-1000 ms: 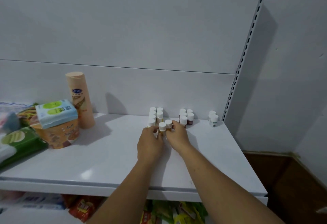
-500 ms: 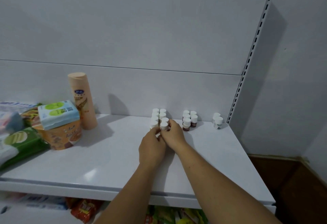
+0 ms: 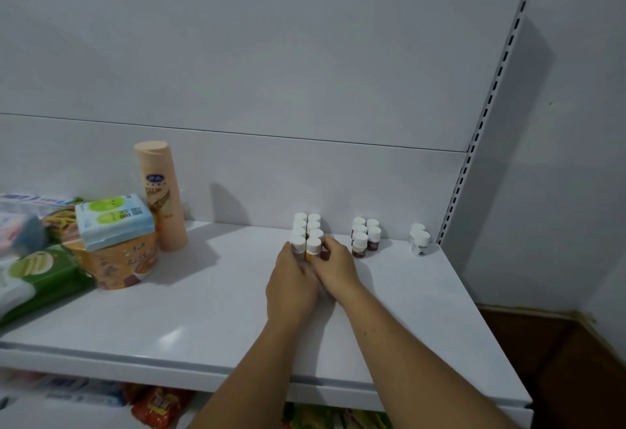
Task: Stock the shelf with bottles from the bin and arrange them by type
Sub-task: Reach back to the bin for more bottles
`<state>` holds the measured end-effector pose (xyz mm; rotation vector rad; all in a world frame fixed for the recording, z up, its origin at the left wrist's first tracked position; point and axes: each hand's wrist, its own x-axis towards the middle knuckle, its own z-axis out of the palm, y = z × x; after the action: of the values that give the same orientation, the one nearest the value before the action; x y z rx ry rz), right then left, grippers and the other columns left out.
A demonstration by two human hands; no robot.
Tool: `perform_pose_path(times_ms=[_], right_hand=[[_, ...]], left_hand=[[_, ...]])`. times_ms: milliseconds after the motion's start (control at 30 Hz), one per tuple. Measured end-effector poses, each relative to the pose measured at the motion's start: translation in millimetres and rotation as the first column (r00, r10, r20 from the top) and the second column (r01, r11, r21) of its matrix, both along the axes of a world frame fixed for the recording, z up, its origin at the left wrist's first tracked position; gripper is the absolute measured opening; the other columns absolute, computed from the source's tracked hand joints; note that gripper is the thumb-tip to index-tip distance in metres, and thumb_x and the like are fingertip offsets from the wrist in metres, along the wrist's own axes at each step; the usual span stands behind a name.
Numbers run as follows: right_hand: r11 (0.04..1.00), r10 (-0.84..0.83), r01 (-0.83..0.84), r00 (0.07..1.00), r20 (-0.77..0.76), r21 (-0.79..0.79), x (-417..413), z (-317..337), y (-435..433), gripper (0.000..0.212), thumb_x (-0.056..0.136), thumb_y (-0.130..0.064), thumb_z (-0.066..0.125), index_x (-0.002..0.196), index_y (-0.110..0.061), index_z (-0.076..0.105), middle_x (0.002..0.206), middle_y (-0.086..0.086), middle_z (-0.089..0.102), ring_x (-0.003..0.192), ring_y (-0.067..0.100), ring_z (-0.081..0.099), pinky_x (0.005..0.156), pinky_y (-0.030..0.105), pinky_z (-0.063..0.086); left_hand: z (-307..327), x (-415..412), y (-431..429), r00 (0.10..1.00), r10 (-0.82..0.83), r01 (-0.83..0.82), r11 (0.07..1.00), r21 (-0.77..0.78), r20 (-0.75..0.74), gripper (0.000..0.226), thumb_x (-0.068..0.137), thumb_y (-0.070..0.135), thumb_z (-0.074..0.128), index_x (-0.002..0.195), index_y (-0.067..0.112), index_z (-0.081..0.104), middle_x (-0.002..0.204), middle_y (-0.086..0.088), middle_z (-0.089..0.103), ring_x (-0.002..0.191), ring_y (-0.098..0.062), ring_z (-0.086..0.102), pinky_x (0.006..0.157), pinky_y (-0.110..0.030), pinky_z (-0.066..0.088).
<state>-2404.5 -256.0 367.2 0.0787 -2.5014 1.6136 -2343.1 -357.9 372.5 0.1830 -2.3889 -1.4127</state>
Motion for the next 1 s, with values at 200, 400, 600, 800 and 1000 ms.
perform_pose_path(times_ms=[200,400,600,800,1000], right_hand=[[1.000,-0.019,0.020,0.999,-0.036,0.012,2,-2,-2,0.011,0.096,-0.033,0.062,0.096,-0.024,0.068,0.088,-0.008,0.075,0.086,0.012,0.069,0.081,0.034,0.056],[1.000,-0.012,0.013,0.999,-0.053,0.029,3,-2,-2,0.008,0.095,-0.028,0.063,0.093,-0.023,0.068,0.083,-0.005,0.075,0.082,0.017,0.069,0.078,0.035,0.055],[1.000,-0.012,0.013,0.999,-0.045,0.025,7,1,-3,0.007,0.094,-0.022,0.062,0.091,-0.020,0.068,0.080,-0.004,0.073,0.081,0.019,0.067,0.074,0.034,0.053],[0.999,-0.019,0.020,0.999,-0.035,0.035,10,4,-4,0.008,0.095,-0.022,0.062,0.091,-0.020,0.068,0.079,-0.003,0.073,0.081,0.020,0.067,0.073,0.033,0.052],[0.999,-0.013,0.013,1.000,-0.020,0.038,13,8,-4,0.008,0.095,-0.024,0.064,0.092,-0.020,0.069,0.081,-0.004,0.073,0.081,0.018,0.068,0.076,0.035,0.054]], left_hand=[[1,0,0,1.000,0.016,-0.016,1.000,0.000,-0.012,0.026,0.098,0.019,0.049,0.119,0.031,0.056,0.110,0.013,0.065,0.095,-0.012,0.063,0.081,-0.033,0.048],[3,1,1,1.000,0.011,-0.011,1.000,0.004,-0.001,0.033,0.098,0.017,0.049,0.127,0.031,0.055,0.112,0.016,0.061,0.096,-0.010,0.058,0.084,-0.030,0.043],[2,0,1,1.000,0.000,0.000,1.000,-0.009,0.002,0.028,0.097,0.019,0.048,0.119,0.035,0.053,0.110,0.014,0.065,0.095,-0.011,0.063,0.081,-0.032,0.047],[4,1,1,1.000,-0.002,0.002,1.000,-0.003,0.002,0.024,0.095,0.017,0.048,0.110,0.035,0.051,0.106,0.013,0.065,0.091,-0.009,0.062,0.077,-0.032,0.045],[4,1,0,1.000,-0.006,0.005,1.000,0.003,0.018,0.026,0.093,0.015,0.049,0.111,0.035,0.050,0.106,0.012,0.064,0.092,-0.014,0.062,0.078,-0.033,0.046]])
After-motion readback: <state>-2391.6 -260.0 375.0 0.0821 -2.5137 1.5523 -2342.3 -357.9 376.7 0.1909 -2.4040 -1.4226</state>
